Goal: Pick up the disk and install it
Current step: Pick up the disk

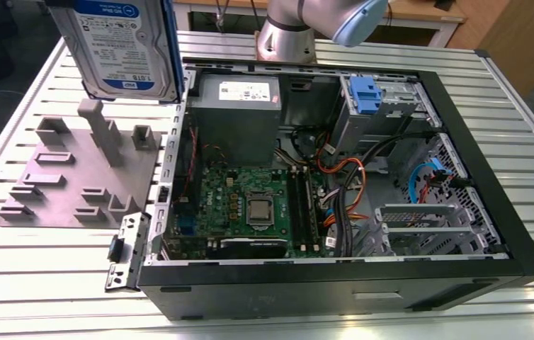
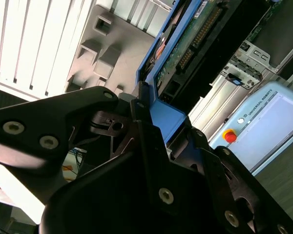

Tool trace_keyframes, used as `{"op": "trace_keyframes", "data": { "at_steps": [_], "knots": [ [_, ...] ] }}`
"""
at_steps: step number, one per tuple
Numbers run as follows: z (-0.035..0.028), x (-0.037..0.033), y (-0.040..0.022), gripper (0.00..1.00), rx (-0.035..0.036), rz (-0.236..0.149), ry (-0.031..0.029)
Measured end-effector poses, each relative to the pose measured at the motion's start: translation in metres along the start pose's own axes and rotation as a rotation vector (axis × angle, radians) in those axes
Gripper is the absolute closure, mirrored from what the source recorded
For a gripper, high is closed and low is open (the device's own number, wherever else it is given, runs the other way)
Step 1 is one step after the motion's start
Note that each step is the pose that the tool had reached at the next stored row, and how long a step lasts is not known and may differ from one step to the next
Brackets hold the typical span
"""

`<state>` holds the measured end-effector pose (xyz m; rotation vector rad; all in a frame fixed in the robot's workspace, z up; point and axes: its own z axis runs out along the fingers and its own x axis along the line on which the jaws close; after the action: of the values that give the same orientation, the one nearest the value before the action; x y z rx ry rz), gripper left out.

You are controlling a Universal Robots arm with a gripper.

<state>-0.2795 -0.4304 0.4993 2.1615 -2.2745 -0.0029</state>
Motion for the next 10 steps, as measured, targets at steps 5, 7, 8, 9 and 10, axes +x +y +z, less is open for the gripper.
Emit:
{"op": "trace_keyframes", "data": {
  "at_steps": [5, 7, 8, 9, 10],
  "knots": [
    [0.0, 0.0, -0.0009, 0.64, 0.0001, 0.0, 0.0],
    [0.0, 0.0, -0.0009, 0.64, 0.0001, 0.0, 0.0],
    [0.0, 0.0, -0.001, 0.64, 0.0, 0.0, -0.0001],
    [0.0, -0.0001, -0.001, 0.64, 0.0, 0.0, 0.0],
    [0.0, -0.0001, -0.001, 0.64, 0.0, 0.0, 0.0]
  ]
}}
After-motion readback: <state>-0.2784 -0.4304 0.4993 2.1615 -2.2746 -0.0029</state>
